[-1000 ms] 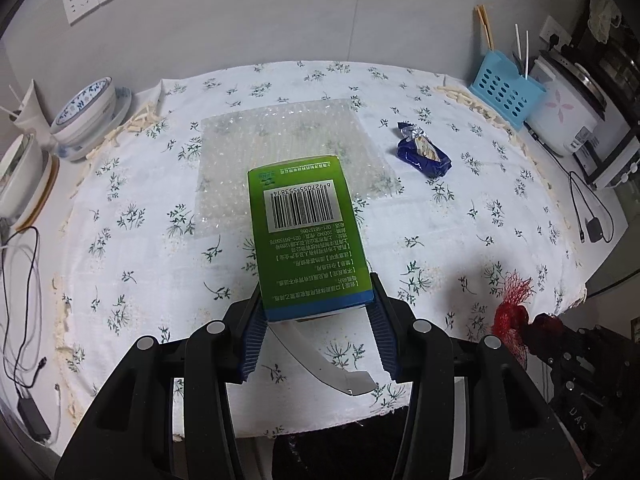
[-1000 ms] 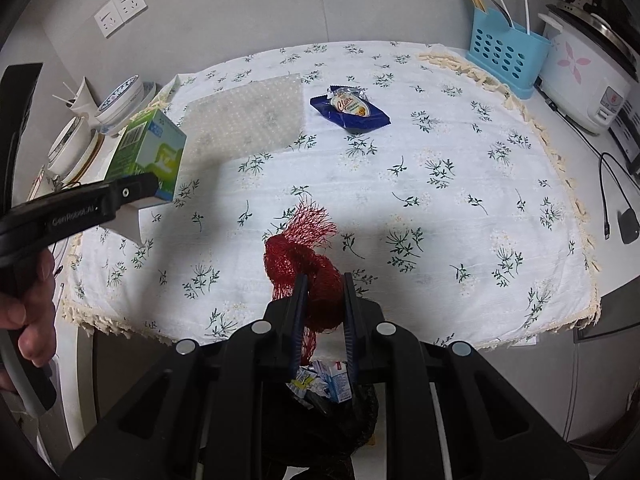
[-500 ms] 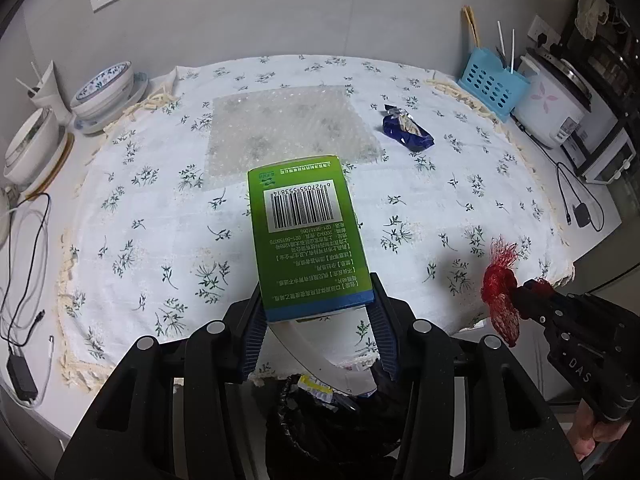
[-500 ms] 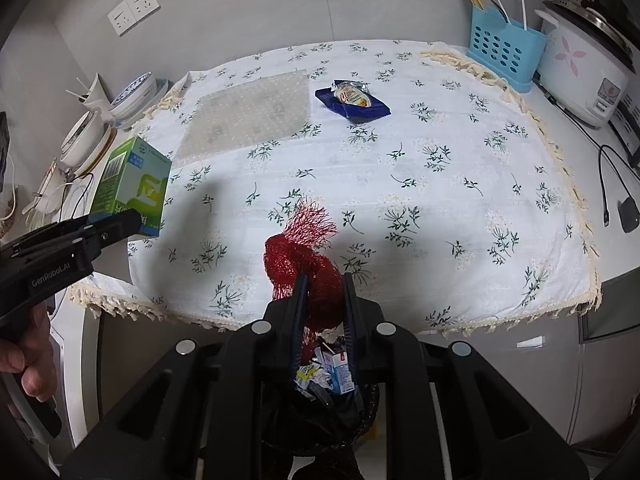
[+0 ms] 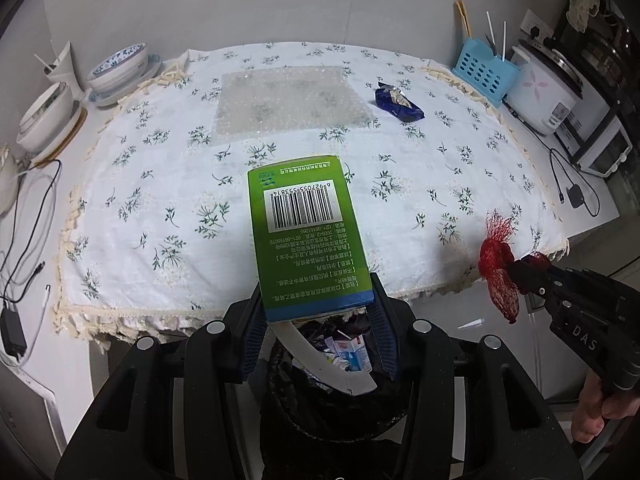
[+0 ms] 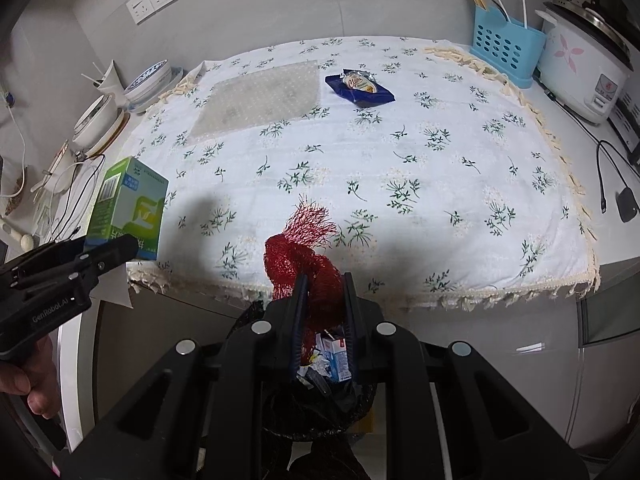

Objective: Collect trash
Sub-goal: 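Carry the green carton and red mesh bag with both tools toward the black bin, then open the left tool dropping the carton while the right tool drops the mesh bag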

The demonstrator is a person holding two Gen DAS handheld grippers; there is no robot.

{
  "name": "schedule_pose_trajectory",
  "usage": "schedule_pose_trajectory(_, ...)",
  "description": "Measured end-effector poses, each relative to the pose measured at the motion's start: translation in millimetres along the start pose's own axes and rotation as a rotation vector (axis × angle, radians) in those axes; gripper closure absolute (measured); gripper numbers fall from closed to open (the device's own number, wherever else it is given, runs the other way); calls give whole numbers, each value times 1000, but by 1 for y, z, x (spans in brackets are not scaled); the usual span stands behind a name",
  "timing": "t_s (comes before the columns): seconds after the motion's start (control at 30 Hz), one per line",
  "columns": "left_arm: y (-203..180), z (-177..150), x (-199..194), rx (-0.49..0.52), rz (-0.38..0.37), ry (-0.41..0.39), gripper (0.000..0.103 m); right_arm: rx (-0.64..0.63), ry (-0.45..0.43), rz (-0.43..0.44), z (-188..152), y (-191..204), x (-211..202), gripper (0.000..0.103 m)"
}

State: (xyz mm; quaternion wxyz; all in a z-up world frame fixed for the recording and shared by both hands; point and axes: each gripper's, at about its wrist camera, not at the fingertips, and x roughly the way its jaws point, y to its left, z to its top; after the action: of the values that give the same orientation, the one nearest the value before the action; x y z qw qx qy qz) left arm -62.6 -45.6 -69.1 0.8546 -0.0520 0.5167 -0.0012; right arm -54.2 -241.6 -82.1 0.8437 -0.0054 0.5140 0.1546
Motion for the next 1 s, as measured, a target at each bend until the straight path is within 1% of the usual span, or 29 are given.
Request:
schedule_pose_trajectory(0.17,-3,-23,4,-11,-3,17,57,-10,16,13,-19,-2,1,87)
schedule_pose_trajectory(0.53,-9,-72,23,-27,-18,74,57,-43,68,44,-59,0,17,87)
schedule_pose_trajectory(0.7,-9,-91,38,-30,-18,108,57,-51,97,35,-74,2,31,87)
schedule_pose_trajectory(1.0,-8,-112,67,-20,-19,156,57,-50,139,8,-92,7,56,87)
